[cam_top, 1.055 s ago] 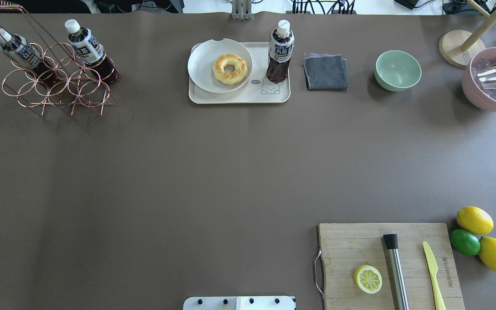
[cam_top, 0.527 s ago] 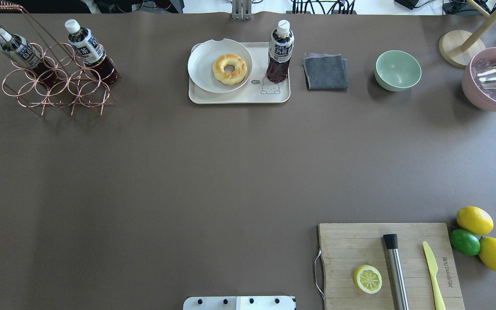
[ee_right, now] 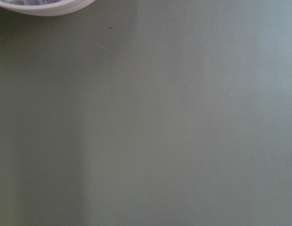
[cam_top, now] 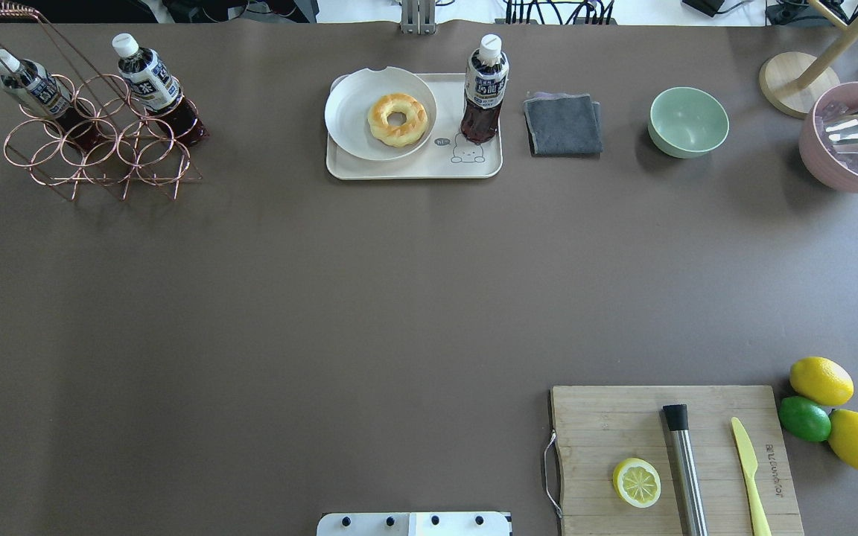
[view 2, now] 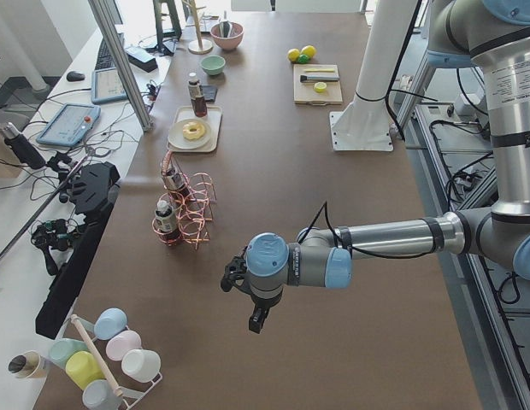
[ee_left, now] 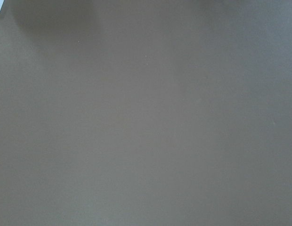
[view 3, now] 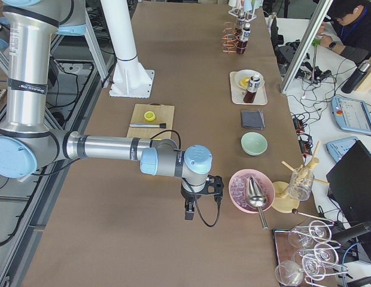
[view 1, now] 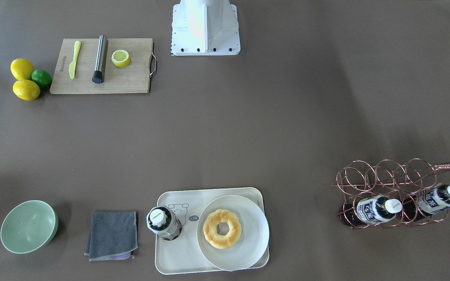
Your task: Place tea on tray
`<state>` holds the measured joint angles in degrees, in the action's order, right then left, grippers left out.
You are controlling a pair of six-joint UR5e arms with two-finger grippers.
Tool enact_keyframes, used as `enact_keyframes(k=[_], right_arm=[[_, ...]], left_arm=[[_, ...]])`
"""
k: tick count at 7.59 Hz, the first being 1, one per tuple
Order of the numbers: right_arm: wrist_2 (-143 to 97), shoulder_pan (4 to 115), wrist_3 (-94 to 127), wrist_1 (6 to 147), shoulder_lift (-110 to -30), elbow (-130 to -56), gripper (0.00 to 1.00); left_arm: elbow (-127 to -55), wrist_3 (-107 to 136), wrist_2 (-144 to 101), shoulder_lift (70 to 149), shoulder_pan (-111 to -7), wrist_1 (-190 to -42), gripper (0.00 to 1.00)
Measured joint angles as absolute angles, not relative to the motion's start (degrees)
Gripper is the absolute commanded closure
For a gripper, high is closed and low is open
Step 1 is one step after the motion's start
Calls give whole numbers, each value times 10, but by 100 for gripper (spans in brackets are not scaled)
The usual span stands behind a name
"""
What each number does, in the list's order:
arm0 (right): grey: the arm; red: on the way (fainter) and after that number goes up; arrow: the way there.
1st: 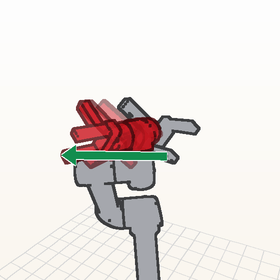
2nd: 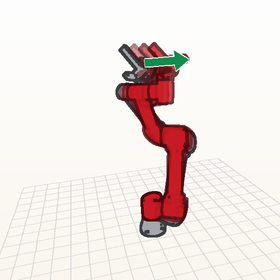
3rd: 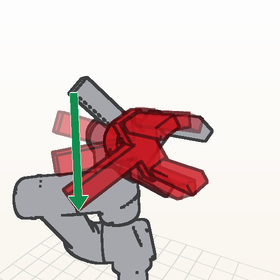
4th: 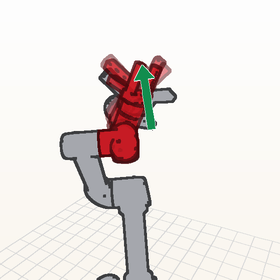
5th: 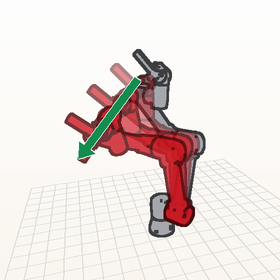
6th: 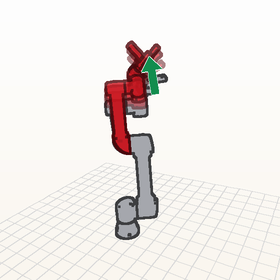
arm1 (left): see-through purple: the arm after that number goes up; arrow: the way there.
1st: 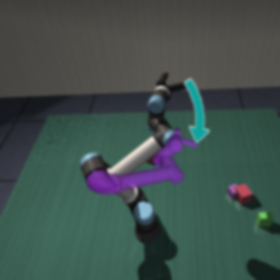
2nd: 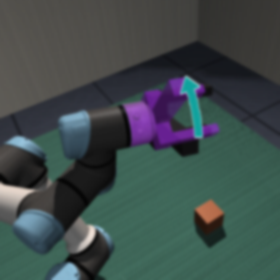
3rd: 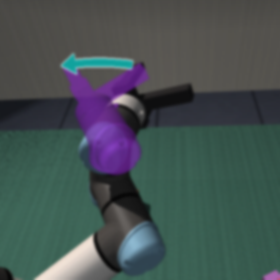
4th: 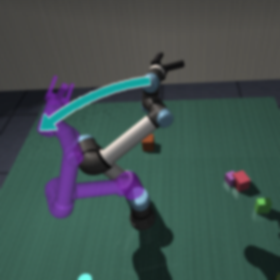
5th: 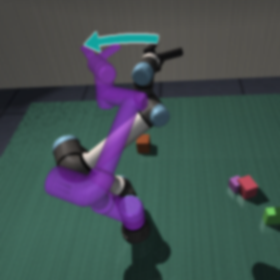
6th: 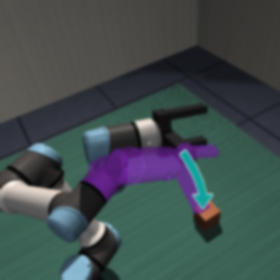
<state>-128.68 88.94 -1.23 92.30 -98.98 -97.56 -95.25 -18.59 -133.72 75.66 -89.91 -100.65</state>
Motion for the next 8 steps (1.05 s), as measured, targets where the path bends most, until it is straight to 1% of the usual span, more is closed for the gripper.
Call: enact_keyframes(k=[8], right_arm=[[-1295,889,-12,920,-994,-981,0]], left_arm=[[-944,-185,-1338,750,-900,-1009,0]])
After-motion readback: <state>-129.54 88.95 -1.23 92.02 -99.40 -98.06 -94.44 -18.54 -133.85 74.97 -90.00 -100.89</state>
